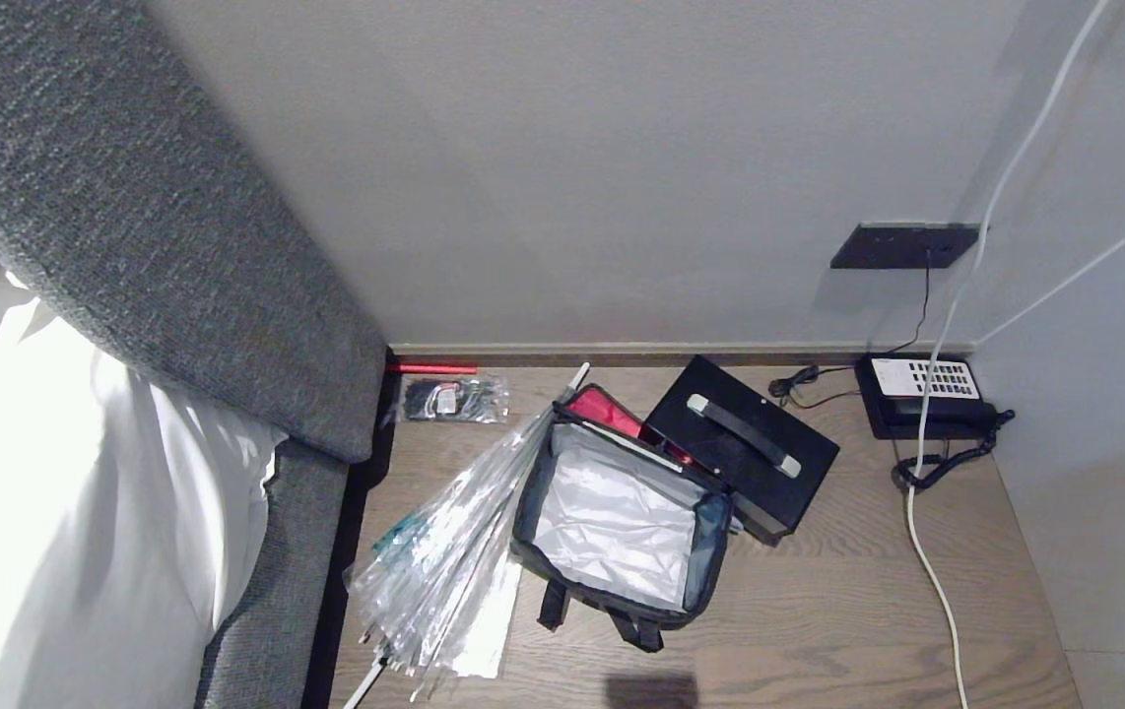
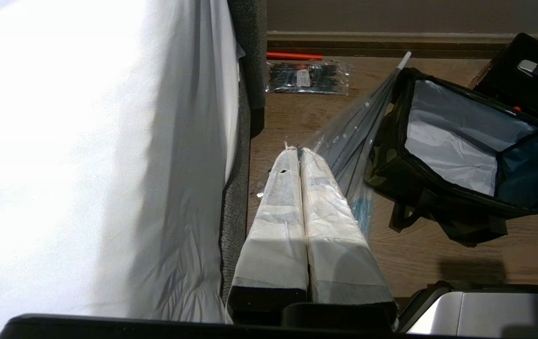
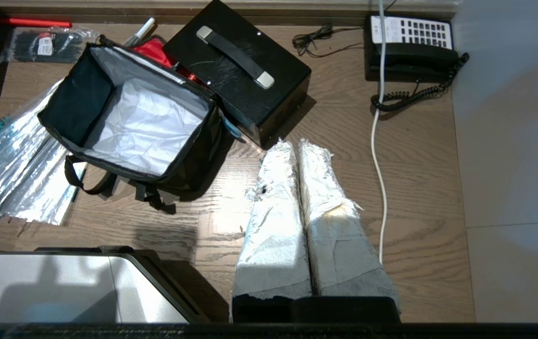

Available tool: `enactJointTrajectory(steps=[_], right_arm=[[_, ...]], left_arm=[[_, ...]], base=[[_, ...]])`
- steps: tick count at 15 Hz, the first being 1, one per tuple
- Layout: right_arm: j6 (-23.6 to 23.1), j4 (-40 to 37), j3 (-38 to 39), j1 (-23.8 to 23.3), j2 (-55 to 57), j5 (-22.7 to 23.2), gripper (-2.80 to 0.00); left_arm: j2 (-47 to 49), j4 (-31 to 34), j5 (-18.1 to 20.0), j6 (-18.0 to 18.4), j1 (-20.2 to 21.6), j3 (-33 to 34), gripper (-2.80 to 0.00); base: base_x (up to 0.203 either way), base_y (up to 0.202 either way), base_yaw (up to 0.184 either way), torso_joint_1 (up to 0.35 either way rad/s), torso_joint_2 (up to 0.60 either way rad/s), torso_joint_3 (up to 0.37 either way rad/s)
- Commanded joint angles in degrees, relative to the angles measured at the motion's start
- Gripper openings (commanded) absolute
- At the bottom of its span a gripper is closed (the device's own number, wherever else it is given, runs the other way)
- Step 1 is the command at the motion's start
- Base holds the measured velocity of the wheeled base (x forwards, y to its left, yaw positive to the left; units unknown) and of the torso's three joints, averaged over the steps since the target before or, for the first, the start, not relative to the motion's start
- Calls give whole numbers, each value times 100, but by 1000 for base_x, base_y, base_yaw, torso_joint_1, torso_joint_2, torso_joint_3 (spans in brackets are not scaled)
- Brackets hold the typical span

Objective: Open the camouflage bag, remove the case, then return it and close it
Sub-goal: Grip the handle again

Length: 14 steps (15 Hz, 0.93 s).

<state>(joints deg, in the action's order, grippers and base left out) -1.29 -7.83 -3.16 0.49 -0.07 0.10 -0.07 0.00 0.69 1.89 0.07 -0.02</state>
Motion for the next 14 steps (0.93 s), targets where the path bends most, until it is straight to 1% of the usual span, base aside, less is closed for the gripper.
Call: enactJointTrajectory(steps=[1, 4, 7, 10, 14], right_arm=[[-3, -2, -1, 3, -168, -1, -280], [-3, -8, -1, 3, -168, -1, -280], [-3, -4, -1, -1, -168, -1, -280], [-3, -8, -1, 4, -168, -1, -280], [-3, -8, -1, 4, -168, -1, -280]], left_arm=[[7, 0, 5, 4, 1, -6, -280], [7, 37, -7, 24, 1, -6, -280], [7, 18, -25, -3, 1, 2, -280], [7, 18, -25, 22, 1, 2, -280], [7, 18, -25, -40, 1, 2, -280]], base=[[0, 0, 0, 0, 0, 0], [0, 0, 0, 0, 0, 0], [-90, 0, -1, 4, 4, 1], [0, 0, 0, 0, 0, 0], [0, 0, 0, 0, 0, 0]])
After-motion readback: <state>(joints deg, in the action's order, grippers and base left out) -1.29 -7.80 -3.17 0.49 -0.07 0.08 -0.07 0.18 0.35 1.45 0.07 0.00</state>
